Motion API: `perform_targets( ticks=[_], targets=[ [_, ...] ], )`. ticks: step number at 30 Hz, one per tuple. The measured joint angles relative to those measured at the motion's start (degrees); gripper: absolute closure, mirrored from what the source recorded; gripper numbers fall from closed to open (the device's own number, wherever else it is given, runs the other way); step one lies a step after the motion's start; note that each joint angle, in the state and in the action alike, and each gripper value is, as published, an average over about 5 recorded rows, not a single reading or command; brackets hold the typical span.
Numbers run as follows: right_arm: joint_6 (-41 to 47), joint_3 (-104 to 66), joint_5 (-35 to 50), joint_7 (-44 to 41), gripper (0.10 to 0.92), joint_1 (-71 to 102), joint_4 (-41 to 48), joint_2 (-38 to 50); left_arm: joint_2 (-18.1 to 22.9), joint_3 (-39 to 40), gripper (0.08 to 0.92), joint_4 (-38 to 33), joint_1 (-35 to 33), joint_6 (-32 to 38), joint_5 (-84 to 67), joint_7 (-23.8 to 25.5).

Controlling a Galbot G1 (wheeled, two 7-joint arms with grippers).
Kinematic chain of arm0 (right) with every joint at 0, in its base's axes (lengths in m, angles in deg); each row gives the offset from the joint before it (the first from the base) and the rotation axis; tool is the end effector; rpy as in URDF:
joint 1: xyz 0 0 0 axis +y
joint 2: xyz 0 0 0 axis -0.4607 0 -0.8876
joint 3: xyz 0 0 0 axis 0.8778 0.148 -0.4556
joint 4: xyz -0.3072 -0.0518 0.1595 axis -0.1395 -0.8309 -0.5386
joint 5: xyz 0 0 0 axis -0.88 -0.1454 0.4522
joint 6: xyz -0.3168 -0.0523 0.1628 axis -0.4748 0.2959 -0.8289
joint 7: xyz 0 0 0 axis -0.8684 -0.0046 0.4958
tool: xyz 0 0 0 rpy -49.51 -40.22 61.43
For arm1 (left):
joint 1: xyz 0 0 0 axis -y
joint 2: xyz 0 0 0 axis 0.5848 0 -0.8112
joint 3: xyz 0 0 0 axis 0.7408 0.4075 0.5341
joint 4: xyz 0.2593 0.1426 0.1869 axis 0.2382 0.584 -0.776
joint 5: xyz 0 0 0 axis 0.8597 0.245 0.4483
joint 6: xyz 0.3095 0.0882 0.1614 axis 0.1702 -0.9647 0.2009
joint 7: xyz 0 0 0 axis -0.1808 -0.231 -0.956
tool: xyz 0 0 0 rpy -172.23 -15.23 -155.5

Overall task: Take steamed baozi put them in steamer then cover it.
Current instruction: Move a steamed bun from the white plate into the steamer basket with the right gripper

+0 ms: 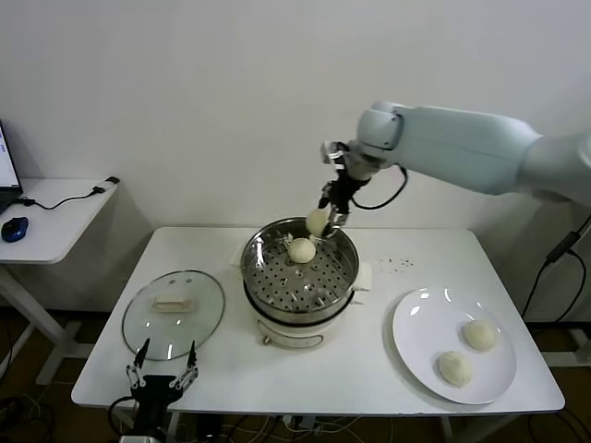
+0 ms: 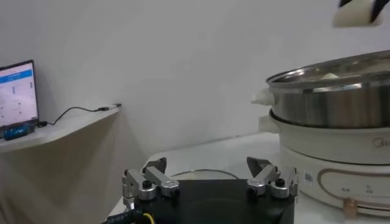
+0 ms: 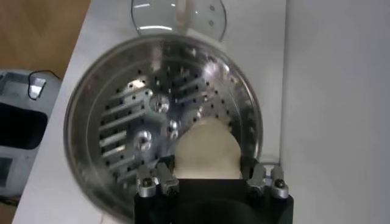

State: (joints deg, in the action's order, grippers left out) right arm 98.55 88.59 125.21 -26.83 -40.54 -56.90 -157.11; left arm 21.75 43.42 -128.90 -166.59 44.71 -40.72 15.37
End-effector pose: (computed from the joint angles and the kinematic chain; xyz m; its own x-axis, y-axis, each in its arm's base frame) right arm 0.6147 0.1124 -0.0179 -0.1132 -0.3189 0.9410 -0.9757 -0.1430 -0.1659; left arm 0.1193 0.0459 -0.3521 -0.9831 -0.0959 0.1559 -0.0599 0.9735 0.2208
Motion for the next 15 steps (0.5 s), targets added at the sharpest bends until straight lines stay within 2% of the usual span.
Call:
perform_targets(
  ticks=[15],
  targets=[
    [0.0,-2.5,-3.1,0.6,0.338,10.2,5.9,-8.2,-0.4,-0.4,0.177,-0.1,-0.8,0.7,0.0,-0.1]
  ],
)
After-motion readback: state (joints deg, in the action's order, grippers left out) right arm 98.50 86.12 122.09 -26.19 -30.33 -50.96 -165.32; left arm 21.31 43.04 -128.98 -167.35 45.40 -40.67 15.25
